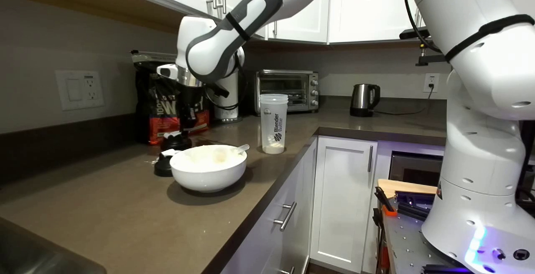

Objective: Put the black lid on top of the bottle on the right

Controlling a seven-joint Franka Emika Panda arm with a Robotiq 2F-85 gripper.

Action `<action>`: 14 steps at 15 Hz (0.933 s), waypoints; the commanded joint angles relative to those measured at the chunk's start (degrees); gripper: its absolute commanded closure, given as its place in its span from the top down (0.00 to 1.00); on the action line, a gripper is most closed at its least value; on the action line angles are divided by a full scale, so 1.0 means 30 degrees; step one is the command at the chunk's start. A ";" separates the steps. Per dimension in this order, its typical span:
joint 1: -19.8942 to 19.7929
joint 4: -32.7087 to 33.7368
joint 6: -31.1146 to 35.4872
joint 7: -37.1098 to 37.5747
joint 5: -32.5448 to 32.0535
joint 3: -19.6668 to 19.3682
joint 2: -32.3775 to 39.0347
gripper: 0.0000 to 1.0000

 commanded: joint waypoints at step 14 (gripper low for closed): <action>-0.0195 -0.1570 0.0291 0.0116 0.0074 0.0122 -0.2371 0.06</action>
